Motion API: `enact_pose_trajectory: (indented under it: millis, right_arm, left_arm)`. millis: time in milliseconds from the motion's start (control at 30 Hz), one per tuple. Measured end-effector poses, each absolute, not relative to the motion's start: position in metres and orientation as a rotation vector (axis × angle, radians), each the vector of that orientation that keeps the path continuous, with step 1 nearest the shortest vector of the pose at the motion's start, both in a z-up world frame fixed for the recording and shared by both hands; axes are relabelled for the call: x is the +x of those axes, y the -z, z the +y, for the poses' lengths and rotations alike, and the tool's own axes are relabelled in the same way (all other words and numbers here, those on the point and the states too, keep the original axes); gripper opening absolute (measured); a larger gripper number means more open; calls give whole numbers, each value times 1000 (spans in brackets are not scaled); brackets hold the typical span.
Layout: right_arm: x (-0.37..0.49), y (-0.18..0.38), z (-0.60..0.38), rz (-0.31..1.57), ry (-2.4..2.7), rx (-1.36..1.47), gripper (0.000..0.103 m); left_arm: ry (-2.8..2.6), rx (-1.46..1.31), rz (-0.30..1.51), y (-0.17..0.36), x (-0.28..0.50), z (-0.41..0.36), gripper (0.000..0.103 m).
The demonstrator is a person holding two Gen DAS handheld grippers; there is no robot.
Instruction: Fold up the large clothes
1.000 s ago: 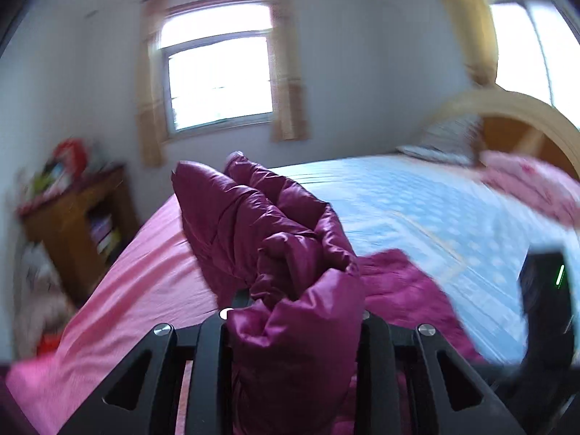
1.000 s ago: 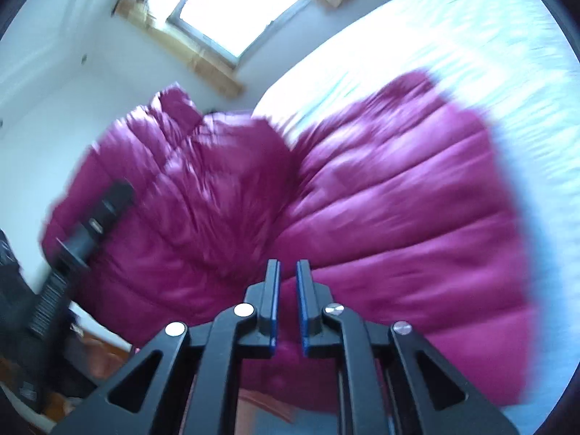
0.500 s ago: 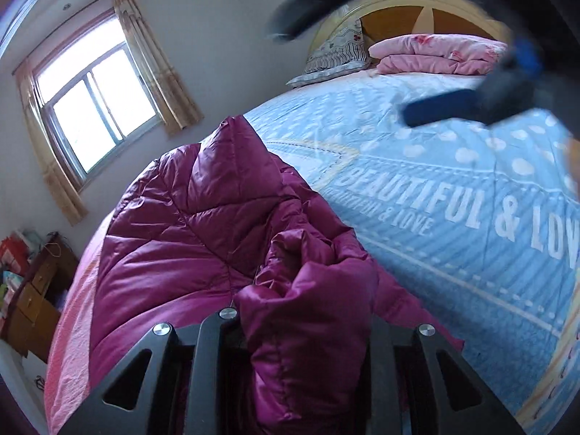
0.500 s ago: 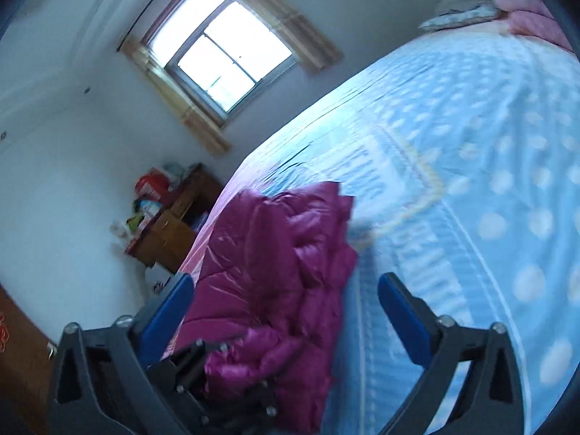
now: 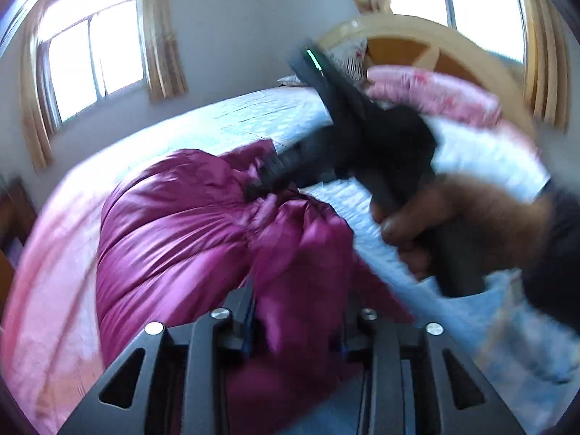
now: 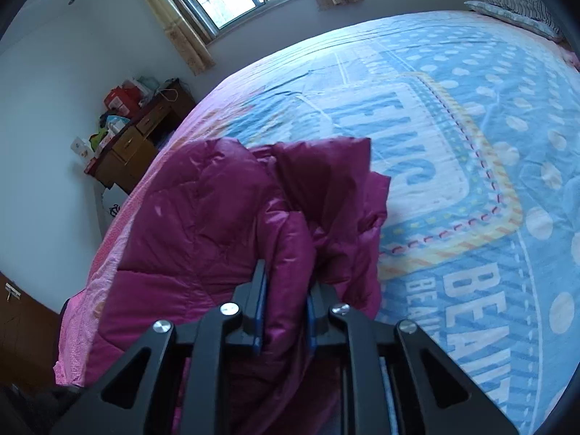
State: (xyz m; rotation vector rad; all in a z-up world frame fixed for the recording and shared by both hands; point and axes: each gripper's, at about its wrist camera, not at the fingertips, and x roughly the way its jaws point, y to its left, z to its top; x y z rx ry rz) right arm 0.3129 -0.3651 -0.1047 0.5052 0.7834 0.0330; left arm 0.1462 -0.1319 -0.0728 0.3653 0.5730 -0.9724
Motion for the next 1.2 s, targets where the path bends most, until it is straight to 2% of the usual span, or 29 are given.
enact_pose_trajectory:
  millis: [67, 233, 367, 433, 533, 600, 700, 933, 1000, 1033, 1133, 1200]
  right_arm:
    - [304, 115, -377, 779, -35, 538, 18]
    - [292, 132, -387, 721, -71, 620, 15]
    - [288, 129, -384, 705, -66, 625, 16]
    - [284, 129, -381, 699, -57, 621, 16]
    - [273, 131, -380, 689, -49, 624, 16]
    - [270, 132, -381, 683, -51, 640, 16]
    - [268, 137, -388, 674, -73, 670, 16]
    - [263, 140, -399, 654, -87, 723, 16]
    - [255, 129, -402, 640, -46, 705, 17]
    - [250, 121, -404, 623, -24, 684, 23]
    - [245, 85, -394, 557, 39, 558, 24]
    - [260, 65, -383, 579, 56, 442, 24]
  left_arm:
    - [997, 301, 601, 52, 153, -107, 55]
    - [932, 182, 514, -6, 178, -55, 59]
    - [748, 138, 504, -40, 231, -76, 60]
    - [672, 142, 553, -31, 262, -96, 60]
    - [590, 138, 666, 11, 303, -130, 60]
    - [581, 158, 755, 50, 313, -147, 60]
    - [517, 236, 738, 88, 296, -165, 62]
    - [443, 338, 707, 103, 291, -180, 70]
    - [440, 348, 708, 106, 292, -180, 71]
    - [437, 348, 708, 107, 292, -180, 71]
    - [435, 338, 711, 109, 295, -180, 72]
    - [432, 341, 711, 110, 297, -181, 72]
